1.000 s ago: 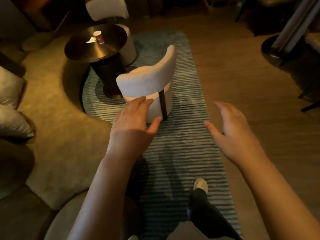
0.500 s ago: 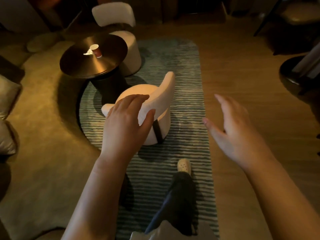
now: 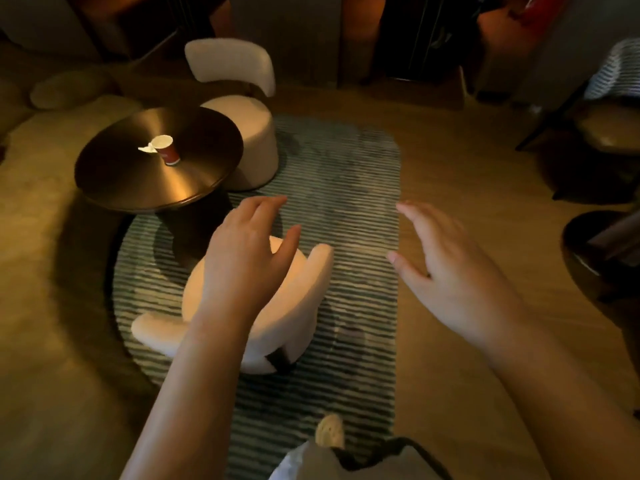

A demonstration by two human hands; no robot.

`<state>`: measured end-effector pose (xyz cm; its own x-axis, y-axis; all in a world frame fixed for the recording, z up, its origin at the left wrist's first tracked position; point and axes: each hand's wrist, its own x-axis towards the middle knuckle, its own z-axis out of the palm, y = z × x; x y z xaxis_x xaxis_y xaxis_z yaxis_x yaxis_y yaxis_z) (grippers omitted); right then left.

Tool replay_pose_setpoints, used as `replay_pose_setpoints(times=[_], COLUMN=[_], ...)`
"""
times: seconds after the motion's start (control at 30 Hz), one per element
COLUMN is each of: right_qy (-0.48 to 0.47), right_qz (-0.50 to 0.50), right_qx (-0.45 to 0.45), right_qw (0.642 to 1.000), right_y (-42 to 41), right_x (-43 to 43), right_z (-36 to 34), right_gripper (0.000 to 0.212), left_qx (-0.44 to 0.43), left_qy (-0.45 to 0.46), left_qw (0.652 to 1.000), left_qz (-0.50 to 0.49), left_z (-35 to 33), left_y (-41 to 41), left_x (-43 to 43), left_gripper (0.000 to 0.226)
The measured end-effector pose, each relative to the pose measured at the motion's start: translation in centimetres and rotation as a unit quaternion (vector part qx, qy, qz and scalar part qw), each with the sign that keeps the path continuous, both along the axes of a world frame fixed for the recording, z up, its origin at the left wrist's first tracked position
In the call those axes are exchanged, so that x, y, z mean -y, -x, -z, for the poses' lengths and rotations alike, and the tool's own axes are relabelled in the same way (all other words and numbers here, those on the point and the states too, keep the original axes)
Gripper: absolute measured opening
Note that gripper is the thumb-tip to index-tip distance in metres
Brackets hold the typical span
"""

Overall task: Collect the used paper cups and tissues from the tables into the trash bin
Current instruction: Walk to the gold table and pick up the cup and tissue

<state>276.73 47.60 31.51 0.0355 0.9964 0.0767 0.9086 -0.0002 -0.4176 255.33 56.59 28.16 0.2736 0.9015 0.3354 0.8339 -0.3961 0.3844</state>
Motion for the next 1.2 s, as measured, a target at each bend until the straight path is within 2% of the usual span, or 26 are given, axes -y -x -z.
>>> replay_pose_setpoints(times=[0.13,0.37,0.7,1.0,1.2], right_qy=[-0.009,0.012,0.046,0.063,0.066], right_qz=[-0.021,-0.103,-0.241,-0.361,-0.428], right_qx=[-0.015,-0.050,-0.032,-0.029,-0.011], right_qw=[1.000,0.993,0.969,0.930,0.901], right_y=[-2.9,-9.8,-19.4,-14.0,-7.7], right_x=[-7.1,-21.7,-41.9,-54.6,-65.0], right_z=[0.8,3.1,3.1,6.3,7.1], right_gripper=[0.062,0.062,0.059,0.059,0.057], left_qx=[-0.013,-0.028,0.001,0.009,0.034], left_qy=[0.001,0.015,0.063,0.096,0.082], left_qw=[1.000,0.991,0.943,0.878,0.857], left_qz=[-0.022,-0.126,-0.327,-0.470,-0.507], left_z=[-0.2,1.9,3.3,4.7,6.5], left_y=[-3.2,-8.1,-16.4,-13.5,-9.0], left_x=[-5.6,-15.1,-26.5,-31.7,-40.0], left_gripper=[0.046,0.046,0.045,0.043,0.043])
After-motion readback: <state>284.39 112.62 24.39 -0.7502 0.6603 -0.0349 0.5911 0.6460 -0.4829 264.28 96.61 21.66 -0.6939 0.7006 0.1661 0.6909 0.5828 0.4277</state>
